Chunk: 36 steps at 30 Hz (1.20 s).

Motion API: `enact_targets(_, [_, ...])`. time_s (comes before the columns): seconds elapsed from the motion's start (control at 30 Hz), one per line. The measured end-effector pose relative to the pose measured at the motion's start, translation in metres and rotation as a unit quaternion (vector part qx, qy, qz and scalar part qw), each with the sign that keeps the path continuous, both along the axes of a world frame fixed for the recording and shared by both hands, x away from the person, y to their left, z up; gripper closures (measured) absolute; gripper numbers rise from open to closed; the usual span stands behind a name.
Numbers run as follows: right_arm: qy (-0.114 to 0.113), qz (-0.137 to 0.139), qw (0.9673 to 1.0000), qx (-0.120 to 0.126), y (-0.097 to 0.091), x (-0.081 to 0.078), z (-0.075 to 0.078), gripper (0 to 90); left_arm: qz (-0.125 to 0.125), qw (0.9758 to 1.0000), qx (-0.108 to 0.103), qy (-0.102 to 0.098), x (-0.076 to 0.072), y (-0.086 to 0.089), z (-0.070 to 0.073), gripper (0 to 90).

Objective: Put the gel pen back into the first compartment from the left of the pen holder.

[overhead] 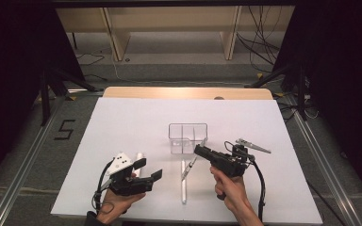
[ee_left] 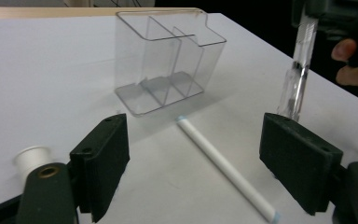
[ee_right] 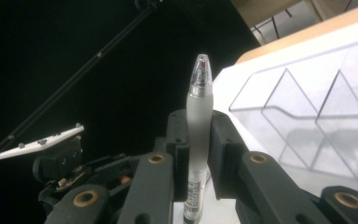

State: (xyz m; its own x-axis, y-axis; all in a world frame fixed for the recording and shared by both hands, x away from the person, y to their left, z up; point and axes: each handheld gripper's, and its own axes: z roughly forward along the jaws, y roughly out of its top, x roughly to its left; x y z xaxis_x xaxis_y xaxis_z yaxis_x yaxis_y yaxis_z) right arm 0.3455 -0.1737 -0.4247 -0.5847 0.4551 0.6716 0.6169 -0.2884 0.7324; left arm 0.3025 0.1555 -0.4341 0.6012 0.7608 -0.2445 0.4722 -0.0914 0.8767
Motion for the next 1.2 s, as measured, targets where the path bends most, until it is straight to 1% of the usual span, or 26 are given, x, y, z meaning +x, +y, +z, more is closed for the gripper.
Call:
enact_targets(0.07, [-0.007, -0.003, 1.0000, -0.002, 0.001, 0.003, 0.003, 80.3, 0.002, 1.0000, 0.003, -0.001, 0.000, 0.003, -0.001, 23.1])
enact_targets(0.13, [-0.013, -0.005, 0.9999, -0.003, 0.003, 0.006, 0.006, 80.3, 0.009, 0.9999, 0.006, -0.001, 0.000, 0.009, -0.002, 22.8])
enact_targets(0.17, [-0.015, -0.007, 0.9999, -0.005, 0.004, 0.007, 0.008, 80.2, 0.018, 0.9998, 0.009, 0.001, -0.001, 0.014, -0.004, 22.8])
enact_targets(0.2, [-0.019, -0.007, 0.9998, -0.007, 0.005, 0.009, 0.009, 80.2, 0.018, 0.9998, 0.009, 0.001, -0.001, 0.014, -0.004, 22.7])
enact_targets(0.27, [-0.025, -0.011, 0.9996, -0.013, 0.008, 0.012, 0.013, 80.3, 0.026, 0.9996, 0.010, 0.003, -0.001, 0.019, -0.005, 22.4])
enact_targets(0.3, [-0.029, -0.013, 0.9994, -0.016, 0.009, 0.014, 0.015, 80.2, 0.035, 0.9993, 0.015, 0.004, -0.002, 0.022, -0.007, 22.2])
enact_targets(0.37, [-0.036, -0.015, 0.9991, -0.018, 0.011, 0.018, 0.019, 80.2, 0.042, 0.9988, 0.024, 0.003, -0.002, 0.025, -0.008, 21.9])
enact_targets(0.4, [-0.038, -0.017, 0.9989, -0.019, 0.013, 0.019, 0.021, 80.2, 0.042, 0.9988, 0.024, 0.003, -0.002, 0.025, -0.008, 21.7])
enact_targets(0.47, [-0.045, -0.017, 0.9985, -0.026, 0.016, 0.023, 0.025, 80.3, 0.052, 0.9980, 0.035, 0.005, -0.002, 0.029, -0.010, 21.3])
enact_targets(0.53, [-0.053, -0.020, 0.9979, -0.029, 0.018, 0.027, 0.028, 80.2, 0.059, 0.9976, 0.036, 0.010, -0.002, 0.031, -0.011, 20.9])
enact_targets(0.6, [-0.056, -0.021, 0.9977, -0.031, 0.020, 0.031, 0.032, 80.2, 0.065, 0.9971, 0.037, 0.012, -0.002, 0.033, -0.012, 20.5])
enact_targets(0.7, [-0.062, -0.025, 0.9972, -0.032, 0.023, 0.036, 0.037, 80.2, 0.069, 0.9967, 0.039, 0.015, -0.003, 0.034, -0.013, 20.2])
enact_targets(0.73, [-0.064, -0.026, 0.9971, -0.032, 0.023, 0.038, 0.038, 80.2, 0.070, 0.9964, 0.044, 0.017, -0.003, 0.035, -0.014, 20.0])
enact_targets(0.9, [-0.072, -0.032, 0.9963, -0.037, 0.025, 0.046, 0.046, 80.2, 0.070, 0.9960, 0.052, 0.019, -0.004, 0.035, -0.017, 19.3])
enact_targets(1.0, [-0.077, -0.036, 0.9955, -0.040, 0.026, 0.049, 0.049, 80.2, 0.068, 0.9963, 0.049, 0.021, -0.004, 0.036, -0.018, 18.8])
enact_targets(1.03, [-0.082, -0.039, 0.9948, -0.047, 0.028, 0.054, 0.052, 80.2, 0.064, 0.9965, 0.049, 0.021, -0.003, 0.038, -0.018, 18.7])
enact_targets(1.07, [-0.084, -0.041, 0.9943, -0.049, 0.029, 0.055, 0.053, 80.2, 0.064, 0.9966, 0.047, 0.022, -0.003, 0.039, -0.019, 18.8])
enact_targets(1.2, [-0.086, -0.051, 0.9934, -0.056, 0.032, 0.064, 0.056, 80.2, 0.070, 0.9963, 0.045, 0.023, -0.002, 0.043, -0.019, 18.7])
